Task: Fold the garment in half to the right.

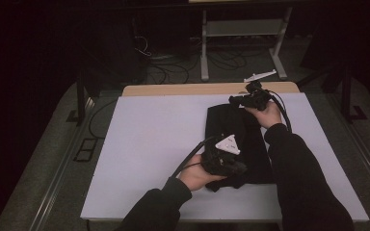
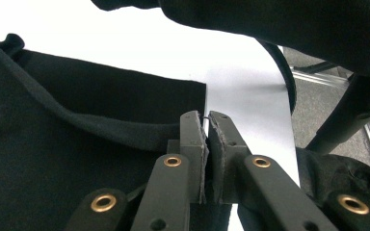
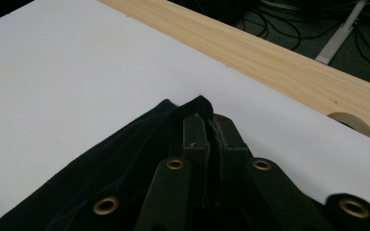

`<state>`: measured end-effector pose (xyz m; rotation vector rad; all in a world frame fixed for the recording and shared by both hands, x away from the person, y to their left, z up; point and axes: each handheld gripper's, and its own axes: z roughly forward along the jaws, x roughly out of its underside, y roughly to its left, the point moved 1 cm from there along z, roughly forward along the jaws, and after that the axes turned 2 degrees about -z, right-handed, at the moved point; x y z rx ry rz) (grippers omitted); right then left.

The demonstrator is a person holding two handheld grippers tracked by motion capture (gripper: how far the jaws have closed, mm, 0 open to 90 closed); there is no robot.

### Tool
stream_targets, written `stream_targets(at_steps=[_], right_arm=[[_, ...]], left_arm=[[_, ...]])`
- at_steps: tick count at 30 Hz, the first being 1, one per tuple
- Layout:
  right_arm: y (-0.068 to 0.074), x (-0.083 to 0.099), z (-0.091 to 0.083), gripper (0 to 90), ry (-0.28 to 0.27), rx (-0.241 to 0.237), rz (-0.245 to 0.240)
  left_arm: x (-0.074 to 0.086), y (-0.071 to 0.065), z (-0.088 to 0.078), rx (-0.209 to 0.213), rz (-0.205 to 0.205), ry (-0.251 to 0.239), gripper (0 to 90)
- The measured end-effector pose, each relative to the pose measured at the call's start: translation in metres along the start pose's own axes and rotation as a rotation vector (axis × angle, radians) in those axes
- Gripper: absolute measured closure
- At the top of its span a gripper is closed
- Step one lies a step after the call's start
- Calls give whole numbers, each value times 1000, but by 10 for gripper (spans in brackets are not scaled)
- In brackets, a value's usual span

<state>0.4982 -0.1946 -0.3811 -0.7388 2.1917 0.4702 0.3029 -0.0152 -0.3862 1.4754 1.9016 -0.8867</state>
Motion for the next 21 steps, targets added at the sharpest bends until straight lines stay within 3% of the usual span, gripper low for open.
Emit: stream_targets(at_steps=[12, 21], right_arm=[[-11, 5, -2, 843, 3, 14, 15], [-22, 11, 4, 843, -4, 15, 57]], left_arm=[[-11, 1, 16, 14, 0, 13, 833], [-16, 5, 32, 27, -12, 27, 833]])
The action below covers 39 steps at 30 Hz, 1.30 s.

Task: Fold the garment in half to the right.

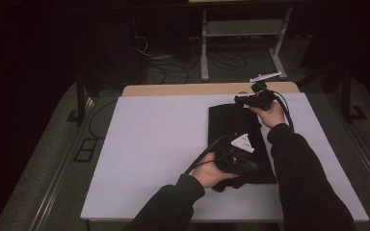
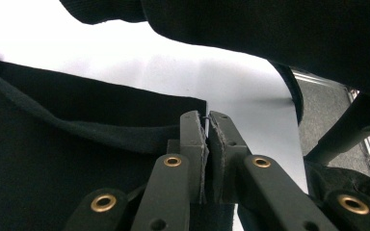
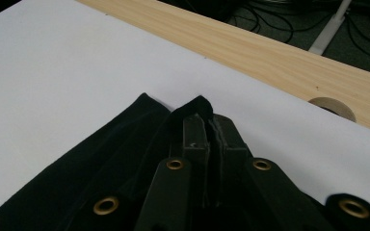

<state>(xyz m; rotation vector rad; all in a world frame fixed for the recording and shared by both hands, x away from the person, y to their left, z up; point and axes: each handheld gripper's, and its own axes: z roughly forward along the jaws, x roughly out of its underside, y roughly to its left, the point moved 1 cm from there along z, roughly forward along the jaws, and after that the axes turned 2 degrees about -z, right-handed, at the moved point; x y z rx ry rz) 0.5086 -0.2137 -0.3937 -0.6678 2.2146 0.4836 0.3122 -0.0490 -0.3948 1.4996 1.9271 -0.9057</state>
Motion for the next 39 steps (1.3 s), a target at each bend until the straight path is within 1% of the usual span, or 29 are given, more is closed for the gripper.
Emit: stream_targets(at_steps=[4, 6, 7, 12, 15, 18, 22, 23, 24, 25, 29, 33, 39], right_arm=[[-4, 2, 0, 843, 1, 8, 13], [-6, 3, 1, 843, 6, 18, 18], [-8, 4, 1, 843, 11, 26, 16], [-12, 6, 2, 843, 7, 31, 40], [-16, 9, 3, 843, 7, 39, 53], [-21, 12, 3, 843, 0, 40, 79], [-31, 19, 2, 843, -6, 30, 119], [-34, 21, 2, 843, -8, 28, 133], [-37, 23, 1, 843, -16, 27, 148], [-40, 24, 1, 843, -21, 25, 161], [-48, 30, 2, 841, -19, 20, 189], [-50, 35, 7, 839, -11, 15, 195], [-52, 41, 6, 826, -5, 29, 191]], left_arm=[[-1, 2, 3, -1, -4, -2, 833], [-2, 2, 5, 0, -8, -1, 833], [-2, 2, 6, -2, -3, 0, 833], [-2, 4, 9, -1, -8, 4, 833], [-3, 5, 14, 0, -17, -2, 833], [-5, 6, 18, 5, -14, 9, 833], [-7, 5, 25, 6, -19, 22, 832], [-7, 5, 26, 5, -10, 25, 832], [-8, 4, 28, 3, -23, 20, 833], [-9, 4, 29, 1, -25, 19, 832], [-14, 5, 33, -4, -11, 33, 831], [-16, 6, 38, -3, -12, 40, 830], [-19, 7, 44, -2, -11, 49, 830]])
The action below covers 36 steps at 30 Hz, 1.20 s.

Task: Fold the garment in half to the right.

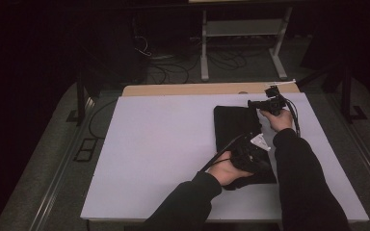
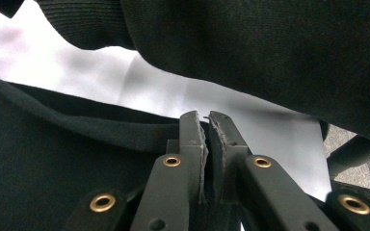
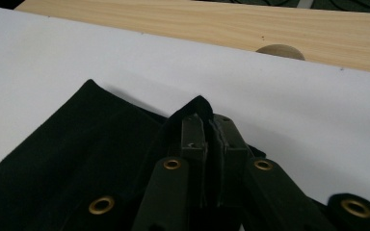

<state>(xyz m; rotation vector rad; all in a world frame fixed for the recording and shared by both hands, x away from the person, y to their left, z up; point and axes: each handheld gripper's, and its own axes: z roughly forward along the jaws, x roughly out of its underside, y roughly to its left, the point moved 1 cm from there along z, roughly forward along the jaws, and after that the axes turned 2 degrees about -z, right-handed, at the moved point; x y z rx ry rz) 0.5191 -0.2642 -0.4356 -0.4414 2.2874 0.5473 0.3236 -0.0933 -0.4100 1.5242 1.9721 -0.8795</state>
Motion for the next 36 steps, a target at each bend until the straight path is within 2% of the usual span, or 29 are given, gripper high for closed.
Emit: stream_targets(at_steps=[3, 9, 14, 17, 21, 25, 29, 31, 36], right_arm=[[-1, 2, -5, 803, -16, -2, -5], [-3, 5, -15, 749, -15, 14, -28], [-8, 5, -29, 639, -25, 11, -18], [-11, 6, -36, 531, -35, 6, -10], [-11, 8, -46, 412, -44, 21, -21], [-11, 12, -56, 288, -45, 25, -25], [-9, 16, -68, 186, -62, 17, -29], [-8, 19, -74, 131, -64, 30, -37], [-10, 28, -92, 107, -74, 42, -41]], left_arm=[[-2, 1, 2, -1, -4, -2, 830], [-7, 1, 10, 3, -2, -1, 830], [-11, 0, 16, 5, 8, 10, 830], [-12, 0, 18, 3, 10, 6, 830], [-12, 0, 21, 1, 14, 15, 829], [-12, -1, 25, 11, 1, 27, 823], [-14, -2, 29, 6, 23, 46, 815], [-15, -4, 31, 8, 23, 51, 813], [-18, -7, 36, 20, 26, 58, 819]])
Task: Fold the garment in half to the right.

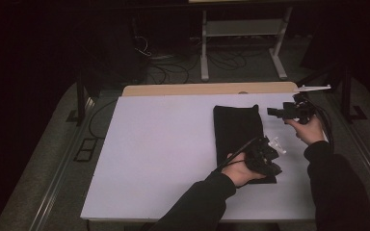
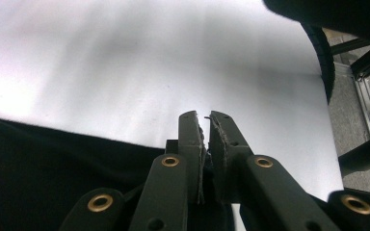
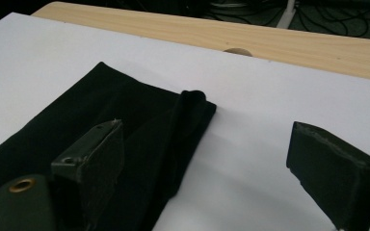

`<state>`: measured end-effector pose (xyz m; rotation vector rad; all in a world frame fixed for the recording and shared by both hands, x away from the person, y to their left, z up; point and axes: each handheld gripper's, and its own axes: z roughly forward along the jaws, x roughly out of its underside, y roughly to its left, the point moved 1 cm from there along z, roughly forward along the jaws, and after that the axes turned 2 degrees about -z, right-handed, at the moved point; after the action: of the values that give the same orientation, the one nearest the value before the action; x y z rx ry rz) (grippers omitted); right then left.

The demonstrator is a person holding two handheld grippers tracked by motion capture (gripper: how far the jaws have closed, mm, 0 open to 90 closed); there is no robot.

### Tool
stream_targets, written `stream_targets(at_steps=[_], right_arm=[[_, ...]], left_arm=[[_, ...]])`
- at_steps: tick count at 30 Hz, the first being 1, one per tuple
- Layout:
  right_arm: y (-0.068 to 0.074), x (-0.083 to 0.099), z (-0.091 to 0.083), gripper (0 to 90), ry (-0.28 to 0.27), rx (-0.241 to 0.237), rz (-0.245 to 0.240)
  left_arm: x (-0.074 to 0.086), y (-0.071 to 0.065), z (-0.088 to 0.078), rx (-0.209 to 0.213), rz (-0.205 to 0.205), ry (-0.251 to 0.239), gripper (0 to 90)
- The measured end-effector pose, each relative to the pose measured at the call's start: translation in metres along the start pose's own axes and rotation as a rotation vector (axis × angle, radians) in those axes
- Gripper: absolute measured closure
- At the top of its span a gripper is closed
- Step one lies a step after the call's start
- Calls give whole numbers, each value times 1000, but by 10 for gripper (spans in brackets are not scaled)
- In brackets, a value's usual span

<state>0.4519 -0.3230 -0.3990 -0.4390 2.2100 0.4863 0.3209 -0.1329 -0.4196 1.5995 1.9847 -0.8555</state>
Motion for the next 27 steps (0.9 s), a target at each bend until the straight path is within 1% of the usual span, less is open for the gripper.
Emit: stream_targets(at_steps=[2, 5, 6, 10, 11, 13, 15, 16, 18, 19, 20, 21, 22, 25, 27], right_arm=[[-1, 2, -6, 86, -8, 5, 5], [-3, 5, -17, 74, -21, 5, 5], [-3, 6, -21, 62, -26, 5, 2], [-4, 9, -35, 33, -42, 3, -2], [-4, 10, -38, 25, -48, 2, -3], [-4, 12, -45, 17, -55, -4, -4], [-4, 14, -49, 9, -56, -3, -8], [-4, 16, -51, 6, -57, -3, -12], [-3, 18, -54, 4, -54, 2, -16], [-2, 19, -56, 0, -49, 2, -19], [-2, 20, -58, 0, -48, 3, -20], [-1, 22, -59, 0, -51, 0, -20], [-1, 23, -61, 0, -52, 1, -22], [0, 27, -64, 0, -45, 4, -26], [1, 30, -66, 0, -46, -1, -22]], left_arm=[[-2, 0, 1, -5, 23, 4, 818], [-2, -2, 2, -2, 15, 1, 796], [-2, -2, 2, 1, 11, -5, 775], [-2, -1, 0, 12, 4, -14, 652], [-2, -2, -1, 8, 7, -13, 590], [-3, -4, -4, -19, 16, -21, 500], [-3, -3, -8, -31, 12, -41, 421], [-3, -3, -9, -27, 2, -51, 400], [-2, -2, -13, -11, -3, -68, 348], [-2, -2, -14, -11, 1, -74, 326], [-1, -2, -15, -10, -10, -85, 305], [-1, -1, -18, -10, 1, -84, 278], [0, 0, -19, -3, -2, -86, 255], [2, 1, -23, 7, -17, -84, 141], [4, 2, -27, 4, -16, -91, 126]])
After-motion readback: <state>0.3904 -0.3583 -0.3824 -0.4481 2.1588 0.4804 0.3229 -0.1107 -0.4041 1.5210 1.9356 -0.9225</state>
